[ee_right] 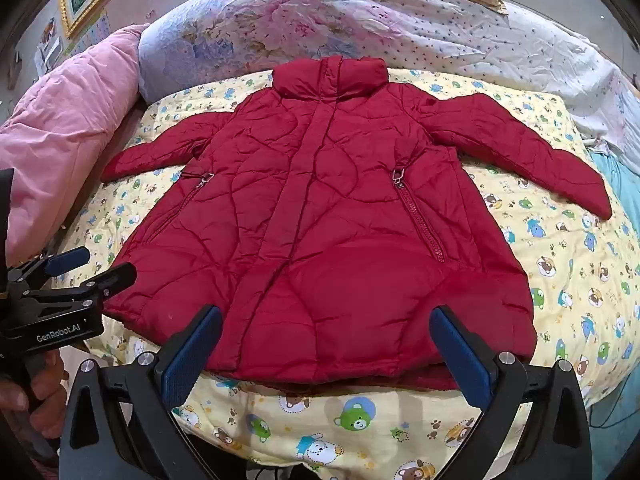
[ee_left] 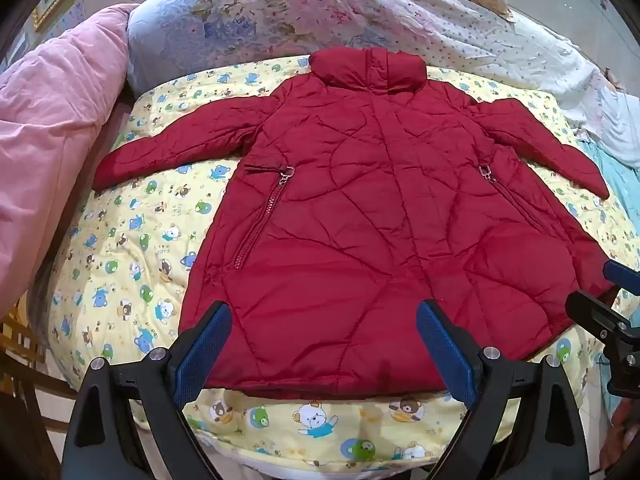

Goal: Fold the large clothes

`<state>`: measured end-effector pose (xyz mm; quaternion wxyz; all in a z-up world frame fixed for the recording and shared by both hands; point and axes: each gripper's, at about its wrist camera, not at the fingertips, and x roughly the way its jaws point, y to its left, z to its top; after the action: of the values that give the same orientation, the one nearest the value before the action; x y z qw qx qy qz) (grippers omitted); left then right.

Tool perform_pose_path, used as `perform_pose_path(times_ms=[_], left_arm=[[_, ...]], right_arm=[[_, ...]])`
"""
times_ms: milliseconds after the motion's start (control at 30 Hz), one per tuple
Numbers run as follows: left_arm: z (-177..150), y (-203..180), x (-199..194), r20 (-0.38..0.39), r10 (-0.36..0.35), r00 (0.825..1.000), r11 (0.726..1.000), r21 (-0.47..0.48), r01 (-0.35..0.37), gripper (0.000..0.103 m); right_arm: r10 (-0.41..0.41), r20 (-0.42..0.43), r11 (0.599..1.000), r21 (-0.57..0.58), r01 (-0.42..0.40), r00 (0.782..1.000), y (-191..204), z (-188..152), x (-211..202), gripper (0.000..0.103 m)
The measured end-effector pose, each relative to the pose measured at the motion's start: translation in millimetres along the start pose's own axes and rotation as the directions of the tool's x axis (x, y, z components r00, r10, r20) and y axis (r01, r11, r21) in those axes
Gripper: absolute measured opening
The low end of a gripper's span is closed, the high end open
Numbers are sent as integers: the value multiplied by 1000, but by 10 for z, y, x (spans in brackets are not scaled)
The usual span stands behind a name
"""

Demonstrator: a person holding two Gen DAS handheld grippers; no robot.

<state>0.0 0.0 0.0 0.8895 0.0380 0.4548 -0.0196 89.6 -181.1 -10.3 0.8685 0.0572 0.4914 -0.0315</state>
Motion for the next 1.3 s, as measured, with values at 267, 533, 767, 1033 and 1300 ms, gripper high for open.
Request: perform_pose_path(times_ms=[267, 533, 767, 1033, 1300], left_arm=[[-3, -15, -7, 0, 1, 1000, 1000, -3, -1, 94], [10, -21, -6, -2, -2, 1000, 1000, -2, 2, 94], [10, -5, 25, -4, -2, 1000, 1000, -4, 2, 94], [8, -12, 27, 2, -5, 1000, 1000, 2, 5, 94], [11, -23, 29, 11, -1, 1000, 1000, 4, 1, 94]], right_arm=[[-3, 4, 1000, 0, 3, 1000, 4, 4, -9, 103], [-2, 3, 1000, -1, 2, 1000, 17, -1, 6, 103], [-2, 2, 1000, 2, 2, 1000, 19, 8, 12, 103], [0, 2, 1000, 2, 0, 1000, 23, 16, 8, 103], [2, 3, 1000, 2, -2, 1000, 41, 5, 19, 103]])
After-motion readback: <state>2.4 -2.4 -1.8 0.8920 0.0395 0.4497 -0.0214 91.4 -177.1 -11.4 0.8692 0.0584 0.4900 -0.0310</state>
